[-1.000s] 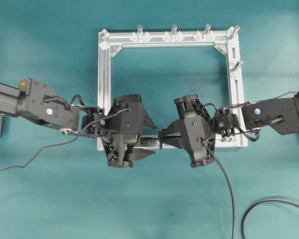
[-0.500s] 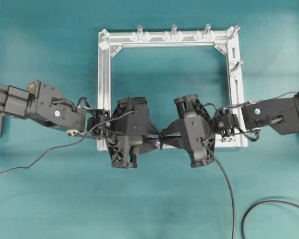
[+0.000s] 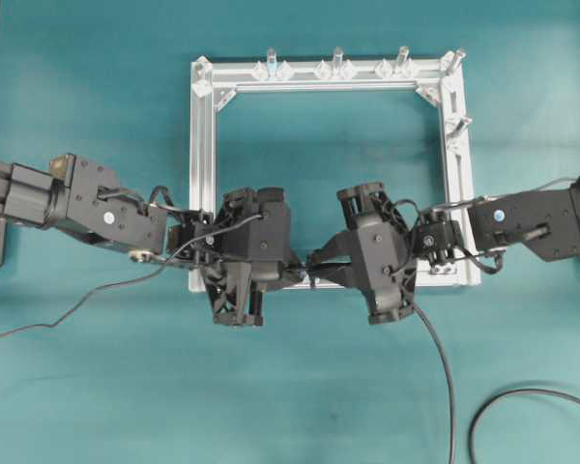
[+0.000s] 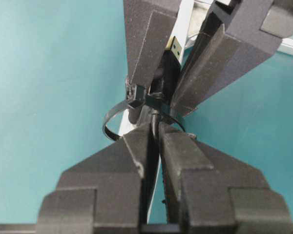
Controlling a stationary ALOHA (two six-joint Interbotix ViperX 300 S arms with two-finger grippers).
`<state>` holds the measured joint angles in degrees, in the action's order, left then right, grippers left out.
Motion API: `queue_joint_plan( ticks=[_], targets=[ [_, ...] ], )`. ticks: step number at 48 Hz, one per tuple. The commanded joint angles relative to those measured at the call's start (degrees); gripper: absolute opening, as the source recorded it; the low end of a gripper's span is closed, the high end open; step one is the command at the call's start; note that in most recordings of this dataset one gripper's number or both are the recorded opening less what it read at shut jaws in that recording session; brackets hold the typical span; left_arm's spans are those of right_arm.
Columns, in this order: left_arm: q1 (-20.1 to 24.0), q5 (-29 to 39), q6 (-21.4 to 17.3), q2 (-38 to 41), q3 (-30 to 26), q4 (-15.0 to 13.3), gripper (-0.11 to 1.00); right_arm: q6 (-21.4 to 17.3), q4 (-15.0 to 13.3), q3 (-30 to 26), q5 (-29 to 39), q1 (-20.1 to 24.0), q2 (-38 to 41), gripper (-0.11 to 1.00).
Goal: Insert the wire through the string loop located in the center.
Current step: 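Close the left gripper on the plug and open the right gripper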
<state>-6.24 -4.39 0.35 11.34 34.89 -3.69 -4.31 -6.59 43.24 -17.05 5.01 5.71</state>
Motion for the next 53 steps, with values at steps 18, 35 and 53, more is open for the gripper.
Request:
queue_joint_plan(
  ticks=[18,35,53],
  targets=[
    [-0.44,-0.09,0.09,-1.93,-0.97,0.18,0.16,-0.26,-0.09,-0.70,-0.35,0.44,-1.14,0.07],
    [-0.70,0.97,0.09,-1.93,-1.58,0.18,0.16,-0.09,-0.09,0.00,-0.44,0.35,-1.14,0.07],
    [-0.70,1.14,0.26,-1.93,-1.76,0.18,0.16,-0.35,0.00,0.44,-0.26,0.44,-1.32,0.15]
  ],
)
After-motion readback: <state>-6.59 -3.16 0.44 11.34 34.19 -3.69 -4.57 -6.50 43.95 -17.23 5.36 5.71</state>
